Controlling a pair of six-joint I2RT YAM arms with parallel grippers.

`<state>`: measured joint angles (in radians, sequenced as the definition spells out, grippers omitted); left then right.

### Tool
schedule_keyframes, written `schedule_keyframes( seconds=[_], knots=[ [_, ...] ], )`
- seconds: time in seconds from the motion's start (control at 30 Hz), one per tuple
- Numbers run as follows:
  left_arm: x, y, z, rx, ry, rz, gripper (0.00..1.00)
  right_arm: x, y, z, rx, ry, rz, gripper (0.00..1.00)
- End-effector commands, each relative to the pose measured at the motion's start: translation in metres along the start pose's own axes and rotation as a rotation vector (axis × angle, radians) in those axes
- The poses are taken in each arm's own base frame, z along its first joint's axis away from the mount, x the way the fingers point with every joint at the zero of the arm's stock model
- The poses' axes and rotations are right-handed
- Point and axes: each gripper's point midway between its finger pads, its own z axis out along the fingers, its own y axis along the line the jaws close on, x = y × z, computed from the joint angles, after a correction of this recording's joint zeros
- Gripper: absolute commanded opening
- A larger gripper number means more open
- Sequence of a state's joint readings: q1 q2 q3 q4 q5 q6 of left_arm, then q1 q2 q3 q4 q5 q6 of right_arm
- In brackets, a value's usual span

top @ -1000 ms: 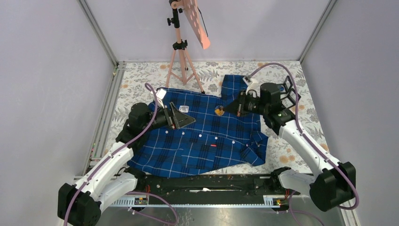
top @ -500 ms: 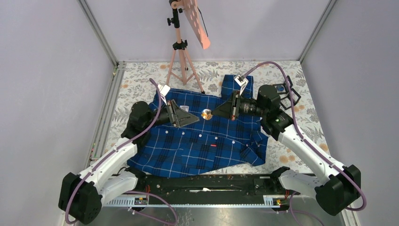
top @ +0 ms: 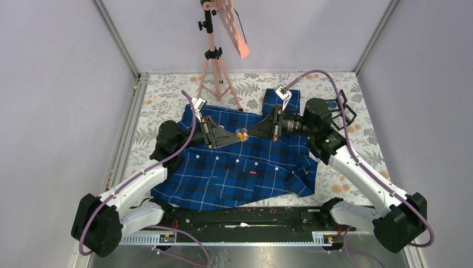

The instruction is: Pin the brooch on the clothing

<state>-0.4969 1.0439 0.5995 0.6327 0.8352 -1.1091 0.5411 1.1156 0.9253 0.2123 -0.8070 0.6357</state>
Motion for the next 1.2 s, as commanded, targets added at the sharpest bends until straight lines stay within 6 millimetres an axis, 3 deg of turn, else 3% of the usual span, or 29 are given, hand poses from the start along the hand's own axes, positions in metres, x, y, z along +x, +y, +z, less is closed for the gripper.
schedule_keyframes(
  seconds=[0.0, 0.13, 0.2, 0.3, 0.37, 0.47, 0.63, 0.87, 1.17],
  knots=[
    [-0.006, -0.022, 0.001, 0.089, -0.016, 0.065, 0.25, -0.013, 0.022, 0.001, -0.062, -0.008, -0.063, 0.0],
    [-0.005, -0.017, 0.001, 0.065, -0.012, 0.072, 0.0, -0.012, 0.017, 0.001, -0.033, -0.007, -0.05, 0.0],
    [-0.005, -0.012, 0.001, 0.028, -0.013, 0.097, 0.0, -0.014, 0.013, 0.001, 0.001, -0.01, -0.044, 0.0],
    [-0.007, 0.001, -0.004, -0.096, -0.016, 0.182, 0.0, -0.018, -0.002, -0.003, 0.116, -0.035, -0.019, 0.27],
    [-0.012, 0.012, -0.011, -0.225, -0.024, 0.345, 0.0, -0.021, -0.018, -0.008, 0.231, -0.058, 0.016, 0.49],
    [-0.011, 0.042, -0.029, -0.503, 0.025, 0.52, 0.0, -0.026, -0.044, -0.019, 0.43, -0.095, 0.096, 0.63],
    [-0.018, 0.071, -0.044, -0.791, 0.04, 0.698, 0.0, -0.018, -0.069, -0.016, 0.587, -0.09, 0.281, 0.62],
    [-0.014, 0.082, -0.035, -0.997, 0.14, 0.897, 0.0, 0.0, -0.069, 0.011, 0.643, -0.046, 0.375, 0.56],
    [-0.004, 0.077, -0.012, -0.943, 0.125, 0.878, 0.0, 0.027, -0.074, 0.038, 0.665, -0.008, 0.476, 0.55]
  ],
)
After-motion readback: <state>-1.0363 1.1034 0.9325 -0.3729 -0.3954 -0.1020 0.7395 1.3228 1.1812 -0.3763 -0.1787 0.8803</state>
